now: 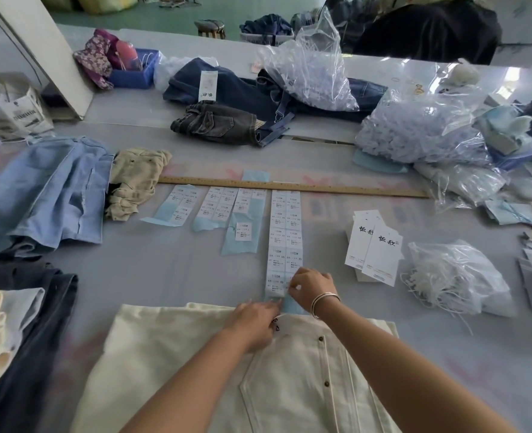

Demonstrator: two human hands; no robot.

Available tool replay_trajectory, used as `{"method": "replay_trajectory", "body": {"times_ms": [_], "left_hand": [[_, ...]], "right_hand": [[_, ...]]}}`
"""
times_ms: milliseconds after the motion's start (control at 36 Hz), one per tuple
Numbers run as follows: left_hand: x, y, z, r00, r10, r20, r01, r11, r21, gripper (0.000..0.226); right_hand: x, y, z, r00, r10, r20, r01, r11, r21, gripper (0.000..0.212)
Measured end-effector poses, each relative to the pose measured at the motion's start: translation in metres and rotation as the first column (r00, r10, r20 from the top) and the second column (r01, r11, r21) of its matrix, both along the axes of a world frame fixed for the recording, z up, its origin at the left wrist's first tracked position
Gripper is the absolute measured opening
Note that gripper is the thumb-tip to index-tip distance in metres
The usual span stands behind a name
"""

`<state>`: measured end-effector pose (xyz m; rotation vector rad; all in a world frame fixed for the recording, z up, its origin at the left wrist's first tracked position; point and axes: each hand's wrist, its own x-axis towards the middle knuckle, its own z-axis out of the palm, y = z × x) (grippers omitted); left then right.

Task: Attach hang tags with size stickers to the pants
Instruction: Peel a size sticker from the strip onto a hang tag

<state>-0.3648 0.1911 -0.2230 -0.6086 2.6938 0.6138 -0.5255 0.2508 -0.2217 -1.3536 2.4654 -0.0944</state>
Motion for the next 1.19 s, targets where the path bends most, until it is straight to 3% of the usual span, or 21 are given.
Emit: {"method": "replay_trajectory", "body": {"times_ms": [83, 139, 222, 278, 333, 417, 500, 528, 583, 639, 667, 722, 833, 972, 1194], "left_hand": [[0.001, 0.000, 0.000, 1.000, -0.004, 0.014, 0.004, 1.000, 0.005, 0.056], [0.000, 0.000, 0.001, 1.000, 0.010, 0.027, -0.010, 1.000, 0.009, 0.055], [0.000, 0.001, 0.006, 0.997, 0.059, 0.053, -0.063, 0.994, 0.084, 0.055], [0.001, 0.000, 0.013, 0.984, 0.173, 0.045, -0.179, 0.949, 0.259, 0.054], [0.004, -0.003, 0.022, 0.933, 0.359, -0.011, -0.308, 0.816, 0.489, 0.040], [0.011, -0.009, 0.041, 0.765, 0.643, -0.046, -0.381, 0.508, 0.772, 0.008], [0.020, -0.010, 0.055, 0.581, 0.809, 0.087, -0.309, 0.120, 0.943, 0.015], [0.022, -0.009, 0.058, 0.546, 0.823, 0.158, -0.250, -0.020, 0.968, 0.019], [0.027, -0.003, 0.062, 0.504, 0.818, 0.278, -0.168, -0.223, 0.960, 0.027], [0.030, 0.005, 0.064, 0.472, 0.806, 0.357, -0.142, -0.330, 0.933, 0.030], [0.031, 0.010, 0.065, 0.458, 0.800, 0.388, -0.128, -0.372, 0.919, 0.032], [0.033, 0.018, 0.066, 0.451, 0.786, 0.423, -0.101, -0.426, 0.899, 0.035], [0.036, 0.029, 0.067, 0.460, 0.771, 0.439, -0.083, -0.455, 0.887, 0.037], [0.038, 0.036, 0.073, 0.450, 0.775, 0.444, -0.108, -0.446, 0.889, 0.036], [0.041, 0.043, 0.075, 0.455, 0.783, 0.424, -0.150, -0.402, 0.903, 0.033]], "right_hand": [[-0.004, -0.009, 0.006, 0.951, -0.273, 0.148, 0.283, 0.958, -0.047, 0.023], [-0.017, -0.009, 0.011, 0.841, -0.441, 0.314, 0.498, 0.858, -0.128, 0.020], [-0.036, -0.003, 0.025, 0.578, -0.536, 0.616, 0.779, 0.587, -0.220, 0.021], [-0.040, 0.007, 0.039, 0.393, -0.465, 0.794, 0.896, 0.388, -0.216, 0.013], [-0.039, 0.019, 0.053, 0.313, -0.356, 0.880, 0.936, 0.276, -0.221, 0.010], [-0.025, 0.038, 0.070, 0.270, -0.178, 0.946, 0.952, 0.197, -0.234, 0.011], [0.005, 0.053, 0.077, 0.324, -0.072, 0.943, 0.928, 0.216, -0.302, 0.018], [0.016, 0.058, 0.077, 0.406, -0.080, 0.910, 0.893, 0.244, -0.377, 0.019], [0.042, 0.069, 0.077, 0.677, -0.129, 0.725, 0.713, 0.360, -0.602, 0.019], [0.068, 0.079, 0.076, 0.905, -0.075, 0.418, 0.400, 0.487, -0.776, 0.019], [0.078, 0.084, 0.075, 0.958, -0.018, 0.287, 0.254, 0.523, -0.814, 0.021], [0.095, 0.091, 0.072, 0.985, 0.080, 0.151, 0.078, 0.575, -0.814, 0.024], [0.109, 0.098, 0.069, 0.991, 0.130, 0.009, -0.075, 0.624, -0.777, 0.024], [0.111, 0.104, 0.063, 0.991, 0.130, -0.034, -0.117, 0.705, -0.700, 0.024], [0.110, 0.107, 0.055, 0.985, 0.152, -0.077, -0.164, 0.724, -0.670, 0.022]]}}
